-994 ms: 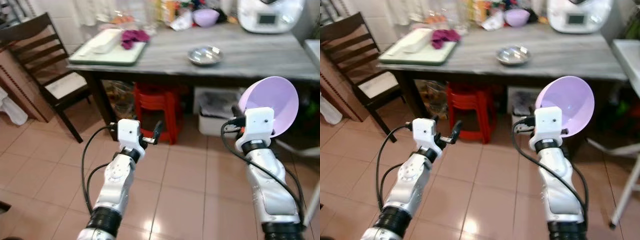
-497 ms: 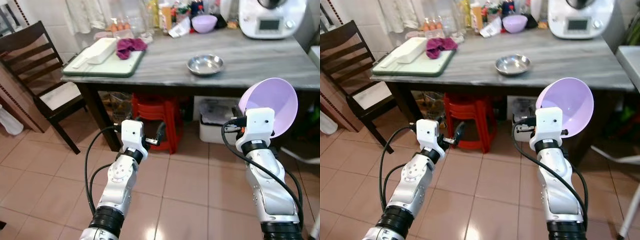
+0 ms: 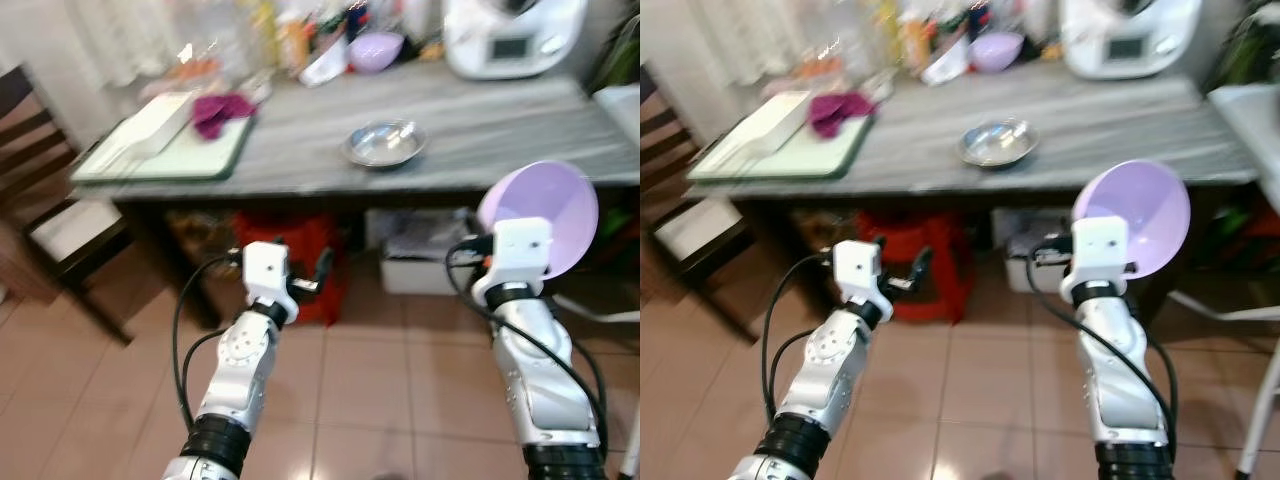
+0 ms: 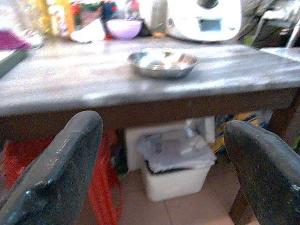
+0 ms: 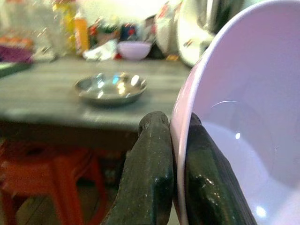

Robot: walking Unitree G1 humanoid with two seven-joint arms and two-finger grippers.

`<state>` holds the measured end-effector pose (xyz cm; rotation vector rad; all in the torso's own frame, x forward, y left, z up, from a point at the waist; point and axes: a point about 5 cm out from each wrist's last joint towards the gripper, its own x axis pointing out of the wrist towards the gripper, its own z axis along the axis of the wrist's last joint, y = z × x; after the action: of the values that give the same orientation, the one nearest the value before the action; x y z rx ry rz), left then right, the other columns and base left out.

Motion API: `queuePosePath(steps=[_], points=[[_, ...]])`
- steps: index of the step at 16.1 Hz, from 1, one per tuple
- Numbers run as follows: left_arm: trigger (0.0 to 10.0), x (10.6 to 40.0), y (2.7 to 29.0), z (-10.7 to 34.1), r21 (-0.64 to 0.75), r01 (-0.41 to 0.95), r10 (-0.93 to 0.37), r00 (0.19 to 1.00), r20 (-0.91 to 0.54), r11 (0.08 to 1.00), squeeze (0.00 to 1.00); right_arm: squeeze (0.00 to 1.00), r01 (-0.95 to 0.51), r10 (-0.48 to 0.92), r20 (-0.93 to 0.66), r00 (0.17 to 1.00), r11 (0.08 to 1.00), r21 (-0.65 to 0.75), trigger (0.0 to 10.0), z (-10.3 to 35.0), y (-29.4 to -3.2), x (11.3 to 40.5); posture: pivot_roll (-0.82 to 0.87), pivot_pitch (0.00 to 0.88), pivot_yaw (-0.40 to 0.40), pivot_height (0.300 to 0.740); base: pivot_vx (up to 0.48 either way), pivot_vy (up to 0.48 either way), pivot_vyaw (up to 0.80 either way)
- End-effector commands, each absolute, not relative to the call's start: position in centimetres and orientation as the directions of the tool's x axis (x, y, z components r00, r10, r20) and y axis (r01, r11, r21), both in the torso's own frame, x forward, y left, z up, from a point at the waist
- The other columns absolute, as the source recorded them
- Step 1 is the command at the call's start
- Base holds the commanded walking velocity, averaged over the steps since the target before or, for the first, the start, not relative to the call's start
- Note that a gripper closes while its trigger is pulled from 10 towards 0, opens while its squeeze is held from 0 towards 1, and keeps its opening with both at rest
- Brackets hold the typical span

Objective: Setting the table

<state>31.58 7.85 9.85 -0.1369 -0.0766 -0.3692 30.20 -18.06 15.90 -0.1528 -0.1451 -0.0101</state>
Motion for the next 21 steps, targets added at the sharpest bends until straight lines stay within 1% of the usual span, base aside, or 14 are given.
queuePosePath(steps=[1, 9, 14, 21], points=[[10.0, 31.64, 9.06, 9.65, -0.105, 0.341, -0.333, 0.939, 0.09, 0.934, 0.0, 0.0, -0.01, 0.033, 0.166, 0.986, 0.991, -0.136, 10.0, 16.37, -16.94, 30.26, -0.27, 0.056, 0.1, 0.74, 0.368, 0.0, -0.54], [10.0, 31.47, 8.94, 9.6, -0.094, 0.35, -0.342, 0.935, 0.09, 0.932, 0.0, 0.0, -0.006, 0.034, 0.173, 0.984, 0.987, -0.159, 10.0, 16.44, -16.84, 30.22, -0.27, 0.058, 0.103, 0.74, 0.367, 0.0, 0.0], [10.0, 31.48, 8.91, 9.69, -0.09, 0.354, -0.346, 0.934, 0.094, 0.931, 0.0, 0.0, -0.005, 0.035, 0.18, 0.983, 0.986, -0.165, 10.0, 16.56, -16.79, 30.21, -0.27, 0.06, 0.102, 0.74, 0.366, 0.0, 0.72], [10.0, 31.52, 8.87, 10.05, -0.074, 0.37, -0.361, 0.926, 0.108, 0.926, 0.0, 0.0, -0.007, 0.039, 0.189, 0.981, 0.986, -0.169, 10.0, 16.83, -16.59, 30.35, -0.26, 0.056, 0.103, 0.74, 0.365, 0.0, 0.48]])
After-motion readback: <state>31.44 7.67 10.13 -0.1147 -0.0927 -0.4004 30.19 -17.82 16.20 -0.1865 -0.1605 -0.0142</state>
